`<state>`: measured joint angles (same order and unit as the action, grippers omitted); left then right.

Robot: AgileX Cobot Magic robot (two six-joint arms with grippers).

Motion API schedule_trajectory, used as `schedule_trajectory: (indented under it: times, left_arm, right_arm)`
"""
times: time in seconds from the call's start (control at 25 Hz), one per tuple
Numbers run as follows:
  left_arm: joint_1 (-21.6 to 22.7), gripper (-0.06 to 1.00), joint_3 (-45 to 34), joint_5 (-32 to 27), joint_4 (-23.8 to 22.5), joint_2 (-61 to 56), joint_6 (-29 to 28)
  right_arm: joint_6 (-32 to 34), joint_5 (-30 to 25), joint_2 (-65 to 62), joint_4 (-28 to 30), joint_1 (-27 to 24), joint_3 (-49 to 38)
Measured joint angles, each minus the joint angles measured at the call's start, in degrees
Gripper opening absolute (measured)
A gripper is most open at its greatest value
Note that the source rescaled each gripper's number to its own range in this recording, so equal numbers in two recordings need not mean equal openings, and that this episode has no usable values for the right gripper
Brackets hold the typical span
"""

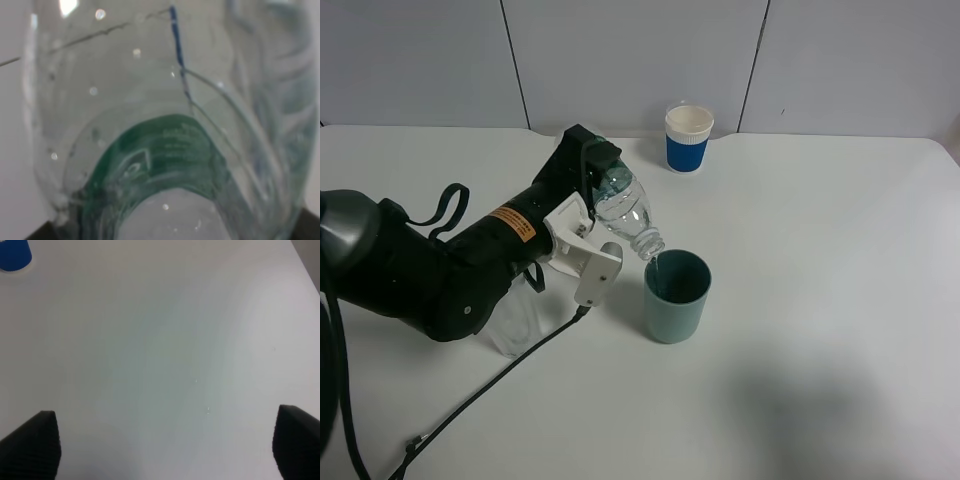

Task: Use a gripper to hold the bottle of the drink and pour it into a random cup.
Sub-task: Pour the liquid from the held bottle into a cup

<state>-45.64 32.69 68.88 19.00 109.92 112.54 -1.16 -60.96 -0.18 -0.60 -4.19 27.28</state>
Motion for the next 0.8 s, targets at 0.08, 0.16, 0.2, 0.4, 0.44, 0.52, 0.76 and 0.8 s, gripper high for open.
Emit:
schedule_trajectory:
  times: [0.08, 0.16, 0.2, 0.4, 0.44, 0.52, 0.76, 0.8]
  left_arm:
    - [0.0, 0.0, 0.0, 0.0, 0.0, 0.0, 0.0]
    - [0.0, 0.0, 0.0, 0.0, 0.0, 0.0, 0.0]
    - [0.0, 0.0, 0.0, 0.0, 0.0, 0.0, 0.0]
    - [0.0, 0.0, 0.0, 0.0, 0.0, 0.0, 0.0]
    - [0.0, 0.0, 0.0, 0.0, 0.0, 0.0, 0.0]
    - [0.0, 0.0, 0.0, 0.0, 0.0, 0.0, 0.0]
    - [0.0, 0.0, 0.0, 0.0, 0.0, 0.0, 0.0]
    - [0.0, 0.0, 0.0, 0.0, 0.0, 0.0, 0.0]
  right_arm:
    - [0.0, 0.0, 0.0, 0.0, 0.0, 0.0]
    - [0.0, 0.0, 0.0, 0.0, 0.0, 0.0]
    - [0.0, 0.0, 0.0, 0.0, 0.0, 0.0]
    - [0.0, 0.0, 0.0, 0.0, 0.0, 0.0]
    - [0.0, 0.0, 0.0, 0.0, 0.0, 0.0]
    - [0.0, 0.0, 0.0, 0.0, 0.0, 0.0]
    - [0.0, 0.0, 0.0, 0.0, 0.0, 0.0]
    - [0.0, 0.0, 0.0, 0.0, 0.0, 0.0]
